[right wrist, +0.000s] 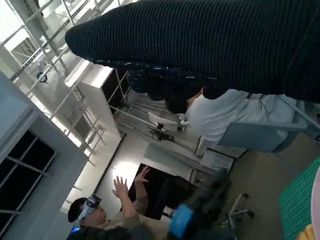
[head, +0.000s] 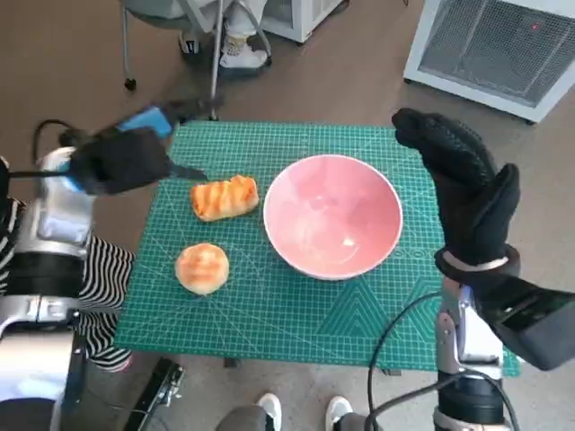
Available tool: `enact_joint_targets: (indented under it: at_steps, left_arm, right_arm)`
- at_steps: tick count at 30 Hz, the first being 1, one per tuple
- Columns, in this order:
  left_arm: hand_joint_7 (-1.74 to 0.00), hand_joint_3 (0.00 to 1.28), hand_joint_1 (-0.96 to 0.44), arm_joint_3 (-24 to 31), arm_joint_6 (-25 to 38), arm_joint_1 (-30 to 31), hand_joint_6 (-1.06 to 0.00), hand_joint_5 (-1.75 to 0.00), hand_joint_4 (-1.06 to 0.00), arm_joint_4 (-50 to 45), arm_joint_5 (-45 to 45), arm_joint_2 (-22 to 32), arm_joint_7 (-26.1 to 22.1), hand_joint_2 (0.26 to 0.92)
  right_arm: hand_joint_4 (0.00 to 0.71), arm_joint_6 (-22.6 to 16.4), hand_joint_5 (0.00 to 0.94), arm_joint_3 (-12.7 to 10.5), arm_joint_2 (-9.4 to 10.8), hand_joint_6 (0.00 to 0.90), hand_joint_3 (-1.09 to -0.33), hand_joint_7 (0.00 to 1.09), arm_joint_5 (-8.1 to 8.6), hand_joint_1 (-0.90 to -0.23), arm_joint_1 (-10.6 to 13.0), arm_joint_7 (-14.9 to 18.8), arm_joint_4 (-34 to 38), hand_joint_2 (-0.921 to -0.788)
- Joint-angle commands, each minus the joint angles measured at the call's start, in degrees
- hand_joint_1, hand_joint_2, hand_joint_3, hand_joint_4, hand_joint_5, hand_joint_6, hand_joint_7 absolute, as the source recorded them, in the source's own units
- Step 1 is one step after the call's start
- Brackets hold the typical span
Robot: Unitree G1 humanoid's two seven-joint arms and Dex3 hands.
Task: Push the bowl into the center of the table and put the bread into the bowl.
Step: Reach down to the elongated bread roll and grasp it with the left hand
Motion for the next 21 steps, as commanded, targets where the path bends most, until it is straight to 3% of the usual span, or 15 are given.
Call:
enact_joint_targets:
  at_steps: [1,21]
  left_arm:
    - [-0.01,0.00,-0.23,-3.40,2.02,-4.29,-0.19,0.00,0.00,5.30,2.65,-1.20,-1.88,0.730]
    - [-0.01,0.01,-0.26,-11.11,4.80,-9.66,-0.18,0.00,0.00,19.71,9.14,-7.82,3.29,0.721]
  right_arm:
    - [0.192,0.12,0.006,0.15,-0.05,0.183,-0.657,0.33,0.08,-0.737,1.41,0.42,0.82,-0.921]
    - [0.191,0.11,0.003,-0.38,-0.95,0.152,-0.702,0.36,0.11,-0.721,3.02,0.83,-0.15,-0.921]
